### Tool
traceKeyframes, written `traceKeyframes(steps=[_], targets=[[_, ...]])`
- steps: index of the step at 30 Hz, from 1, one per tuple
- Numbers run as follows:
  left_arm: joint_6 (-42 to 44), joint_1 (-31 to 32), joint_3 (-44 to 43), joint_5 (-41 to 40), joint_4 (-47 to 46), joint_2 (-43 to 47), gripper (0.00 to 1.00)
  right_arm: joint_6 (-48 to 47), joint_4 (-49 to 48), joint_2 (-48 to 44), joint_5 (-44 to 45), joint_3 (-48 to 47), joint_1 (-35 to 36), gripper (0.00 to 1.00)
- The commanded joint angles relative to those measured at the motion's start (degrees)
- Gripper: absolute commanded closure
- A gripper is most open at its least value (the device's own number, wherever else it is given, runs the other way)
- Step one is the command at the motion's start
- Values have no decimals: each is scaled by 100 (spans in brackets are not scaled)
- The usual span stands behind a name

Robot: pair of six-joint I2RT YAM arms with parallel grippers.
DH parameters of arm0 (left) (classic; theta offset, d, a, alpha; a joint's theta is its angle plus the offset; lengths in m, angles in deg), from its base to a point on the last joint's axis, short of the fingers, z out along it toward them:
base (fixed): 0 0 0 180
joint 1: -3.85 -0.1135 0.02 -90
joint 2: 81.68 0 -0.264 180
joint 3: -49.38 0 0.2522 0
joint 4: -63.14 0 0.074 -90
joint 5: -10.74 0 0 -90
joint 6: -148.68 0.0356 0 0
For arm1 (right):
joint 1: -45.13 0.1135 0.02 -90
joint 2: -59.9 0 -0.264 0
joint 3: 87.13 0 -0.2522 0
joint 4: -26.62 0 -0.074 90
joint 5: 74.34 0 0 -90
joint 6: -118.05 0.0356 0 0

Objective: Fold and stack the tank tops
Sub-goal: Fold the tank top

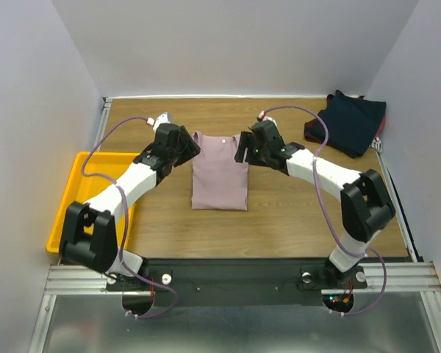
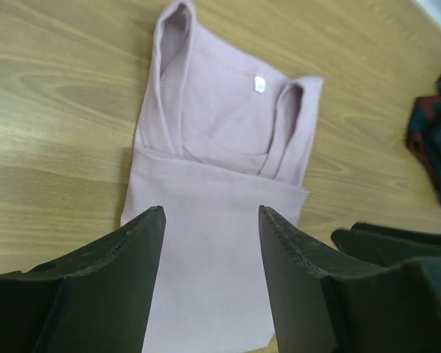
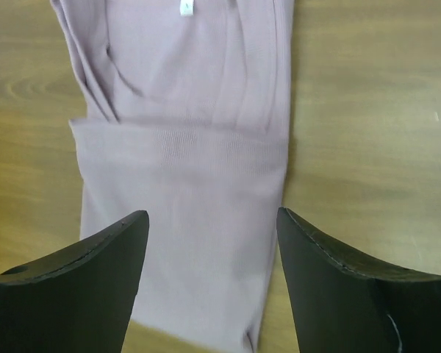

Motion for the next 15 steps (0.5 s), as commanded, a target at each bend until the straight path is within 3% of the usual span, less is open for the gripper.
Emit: traceKeyframes(steps=[1, 8, 15], targets=[[-353, 83, 774, -16, 207, 787, 37, 153, -130, -746, 60, 800, 306, 26], [-1092, 707, 2567, 177, 58, 1562, 43, 847, -156, -1442, 86, 2093, 860, 33], [-1348, 1094, 3062, 204, -241, 1800, 42, 1252, -384, -1548, 192, 2675, 1194, 34]])
